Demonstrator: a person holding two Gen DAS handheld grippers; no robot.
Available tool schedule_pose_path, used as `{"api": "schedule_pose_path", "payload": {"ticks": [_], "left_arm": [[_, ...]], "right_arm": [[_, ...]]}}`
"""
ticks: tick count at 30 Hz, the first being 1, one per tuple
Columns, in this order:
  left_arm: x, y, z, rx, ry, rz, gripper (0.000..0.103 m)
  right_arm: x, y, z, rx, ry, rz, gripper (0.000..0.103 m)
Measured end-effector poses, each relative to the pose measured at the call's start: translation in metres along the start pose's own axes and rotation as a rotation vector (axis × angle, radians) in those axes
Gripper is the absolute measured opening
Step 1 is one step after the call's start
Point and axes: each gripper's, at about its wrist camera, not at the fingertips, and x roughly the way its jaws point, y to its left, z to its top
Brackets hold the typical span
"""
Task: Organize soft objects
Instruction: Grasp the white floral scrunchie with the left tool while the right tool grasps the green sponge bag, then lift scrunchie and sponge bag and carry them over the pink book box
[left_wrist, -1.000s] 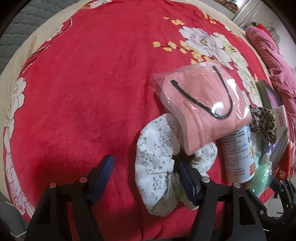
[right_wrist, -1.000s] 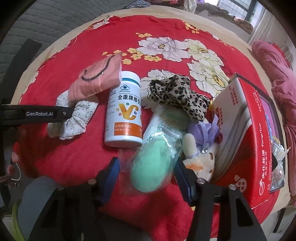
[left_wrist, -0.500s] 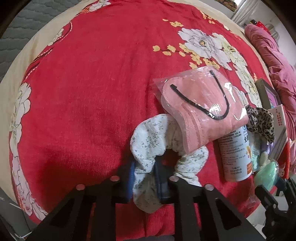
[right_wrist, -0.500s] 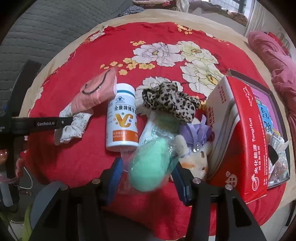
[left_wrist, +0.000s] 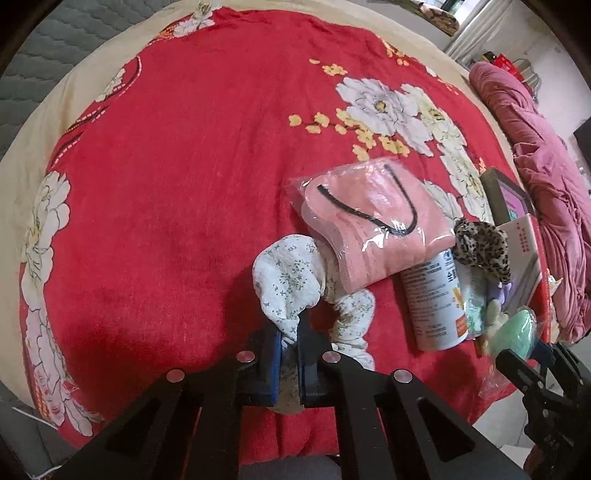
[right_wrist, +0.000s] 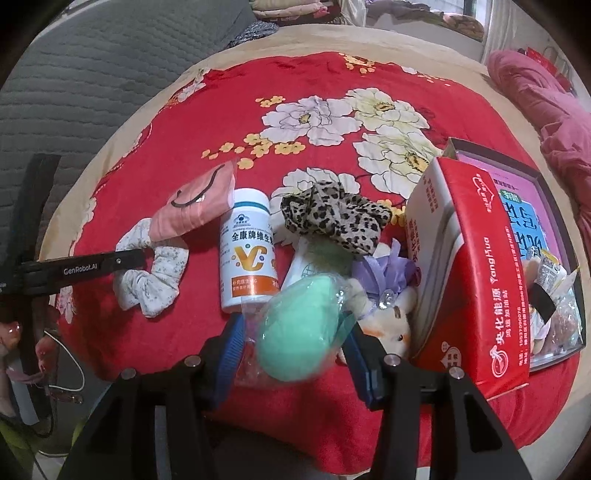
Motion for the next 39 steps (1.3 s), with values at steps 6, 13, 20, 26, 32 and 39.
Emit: {"api": "schedule_pose_path", "payload": {"ticks": [6,13,20,26,32,39], "left_arm": [[-0.012,0.002,-0.002,-0.002,-0.008,-0.014,0.006],[-0.032,0.010,-0.002,-0.019,-0.030,-0.018,0.006],[-0.055,0.007,-0.004,-0.011,-0.073,-0.012,0.006],[-0.076,-0.014,-0.003,0.024,-0.113,-0.040,0.006],[-0.098,-0.045,-0.002,0.068,-0.146,-0.080,0.006],[-0.118,-0.090,-0.001,0.139,-0.170,-0.117,0.006]], "right_arm": [[-0.006,0.000,0.006,-0.007,-0.007,0.013,0.051],[-0.015,-0.004,0.012,0.016,-0.033,0.027,0.051],[-0.021,-0.011,0.013,0.032,-0.045,0.024,0.051],[-0.034,-0.019,0.013,0.046,-0.072,0.022,0.051],[-0.051,-0.026,0.016,0.053,-0.108,0.012,0.051],[-0.078,-0.043,0.017,0.074,-0.162,-0.014,0.051]]}}
